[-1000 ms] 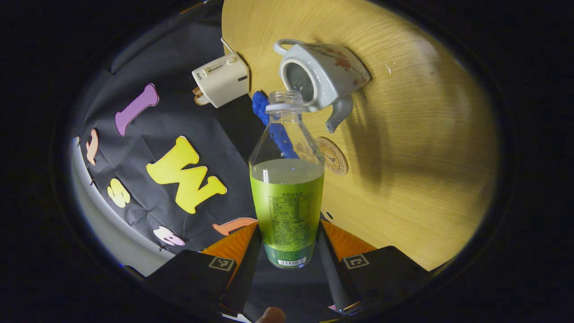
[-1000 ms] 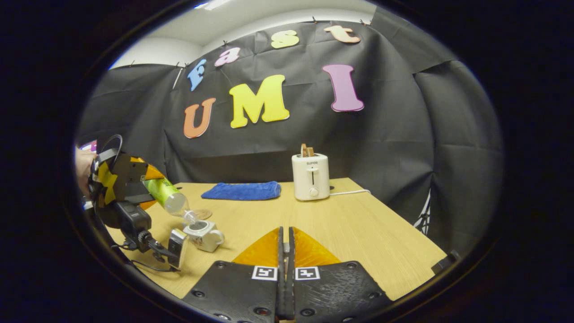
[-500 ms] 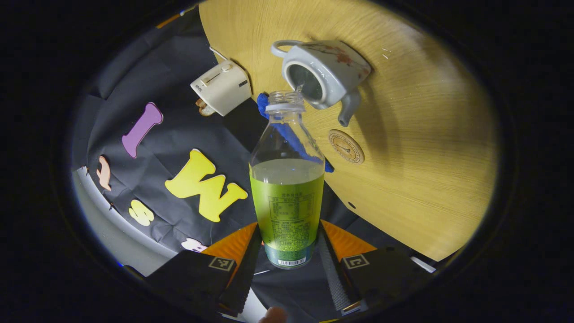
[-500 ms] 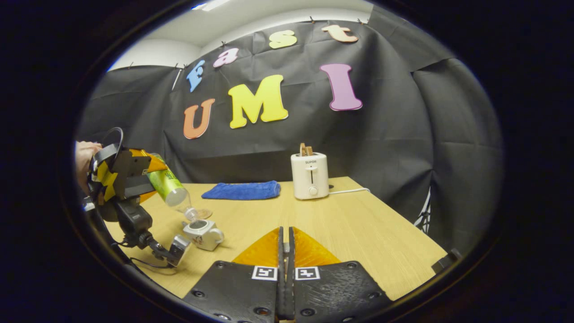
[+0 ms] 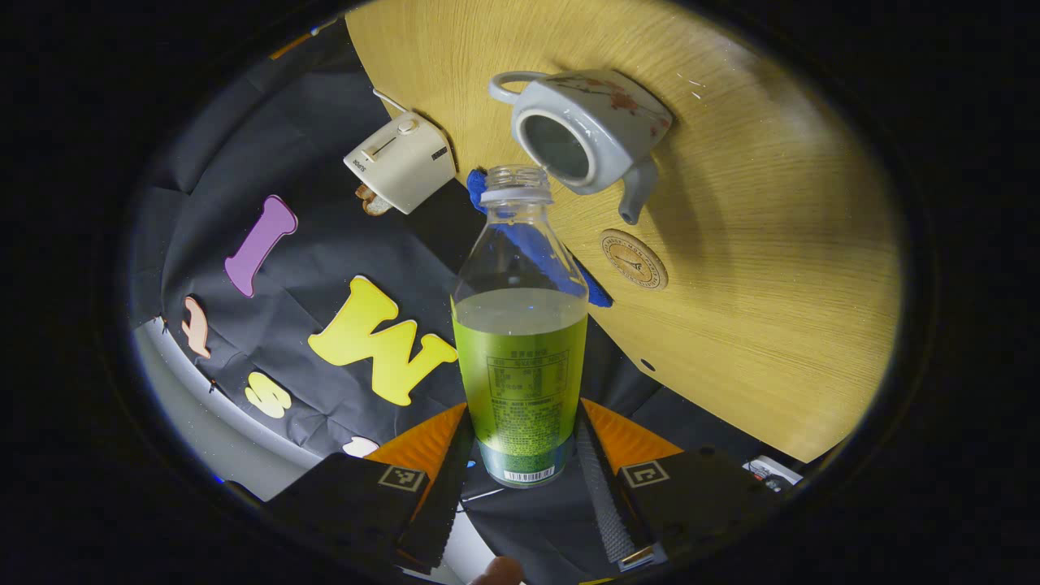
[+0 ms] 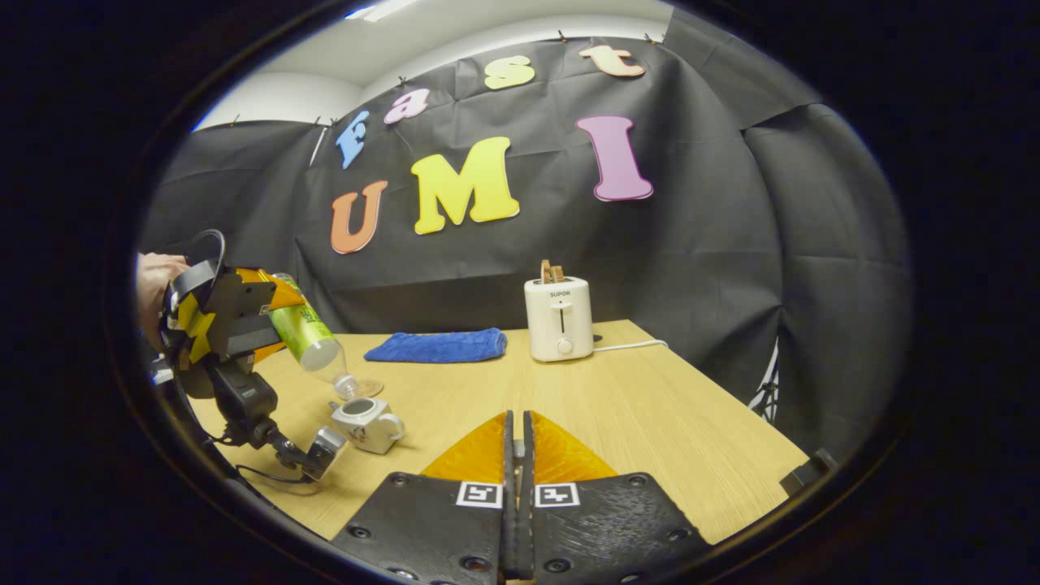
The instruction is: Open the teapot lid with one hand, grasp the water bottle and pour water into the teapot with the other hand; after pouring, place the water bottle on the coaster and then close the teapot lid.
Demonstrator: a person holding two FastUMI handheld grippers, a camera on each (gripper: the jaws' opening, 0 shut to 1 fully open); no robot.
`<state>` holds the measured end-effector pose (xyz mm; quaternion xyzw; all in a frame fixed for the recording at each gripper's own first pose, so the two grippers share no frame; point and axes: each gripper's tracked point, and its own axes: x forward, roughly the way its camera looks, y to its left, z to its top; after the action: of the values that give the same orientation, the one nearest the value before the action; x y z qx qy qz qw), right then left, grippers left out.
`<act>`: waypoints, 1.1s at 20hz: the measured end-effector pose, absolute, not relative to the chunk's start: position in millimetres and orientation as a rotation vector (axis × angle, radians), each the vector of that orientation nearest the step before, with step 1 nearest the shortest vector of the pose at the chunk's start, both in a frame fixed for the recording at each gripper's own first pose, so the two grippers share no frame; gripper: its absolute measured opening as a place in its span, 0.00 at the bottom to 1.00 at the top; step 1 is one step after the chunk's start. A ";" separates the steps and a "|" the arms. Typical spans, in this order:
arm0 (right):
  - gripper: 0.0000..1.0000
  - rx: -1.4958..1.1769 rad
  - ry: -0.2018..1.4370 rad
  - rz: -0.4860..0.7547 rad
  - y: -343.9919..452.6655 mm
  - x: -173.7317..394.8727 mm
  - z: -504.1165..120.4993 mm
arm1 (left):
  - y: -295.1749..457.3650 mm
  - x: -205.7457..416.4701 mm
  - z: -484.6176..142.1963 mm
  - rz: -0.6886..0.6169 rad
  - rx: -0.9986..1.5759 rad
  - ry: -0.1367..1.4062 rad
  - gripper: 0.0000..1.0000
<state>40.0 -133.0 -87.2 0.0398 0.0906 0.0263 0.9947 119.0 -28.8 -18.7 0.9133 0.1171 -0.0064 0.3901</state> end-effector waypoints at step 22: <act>0.00 0.089 0.134 0.066 -103.6 42.5 -46.8 | 15.0 95.6 -58.8 -0.082 0.426 0.331 0.73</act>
<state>42.5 -103.6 -46.8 0.0442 0.0669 0.0331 0.9962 95.6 15.0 -58.8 0.2104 0.1632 -0.0403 0.9631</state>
